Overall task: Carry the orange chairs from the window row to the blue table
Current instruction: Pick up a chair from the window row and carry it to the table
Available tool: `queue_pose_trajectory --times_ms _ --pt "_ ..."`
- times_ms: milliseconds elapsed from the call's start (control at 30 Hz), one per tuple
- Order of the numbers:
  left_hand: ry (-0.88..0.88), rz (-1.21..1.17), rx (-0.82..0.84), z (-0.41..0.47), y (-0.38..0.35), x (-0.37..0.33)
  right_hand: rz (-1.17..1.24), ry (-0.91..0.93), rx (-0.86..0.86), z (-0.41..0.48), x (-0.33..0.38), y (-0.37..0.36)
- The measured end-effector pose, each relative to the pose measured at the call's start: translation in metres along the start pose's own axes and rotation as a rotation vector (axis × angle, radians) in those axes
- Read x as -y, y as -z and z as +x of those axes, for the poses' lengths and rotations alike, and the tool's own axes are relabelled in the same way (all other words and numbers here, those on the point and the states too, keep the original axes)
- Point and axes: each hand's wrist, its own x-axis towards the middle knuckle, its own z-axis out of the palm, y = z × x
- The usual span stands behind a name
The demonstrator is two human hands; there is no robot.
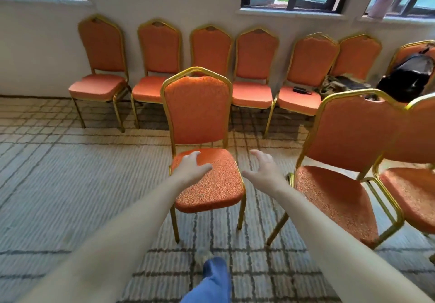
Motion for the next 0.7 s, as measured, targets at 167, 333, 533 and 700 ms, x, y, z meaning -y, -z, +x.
queue_pose_trajectory --times_ms 167,333,533,700 --pt "0.069 -0.04 0.017 0.12 0.0 -0.023 -0.025 0.008 0.062 0.131 -0.003 0.008" --pt "0.135 -0.064 0.001 0.199 0.007 -0.041 -0.051 0.034 0.104 0.22 0.005 0.017" --pt "0.239 -0.139 -0.047 0.258 0.023 -0.045 -0.108 0.096 0.203 0.31 0.018 0.011" --pt "0.344 -0.181 -0.183 0.288 0.033 -0.037 -0.188 0.207 0.321 0.38 0.039 -0.009"
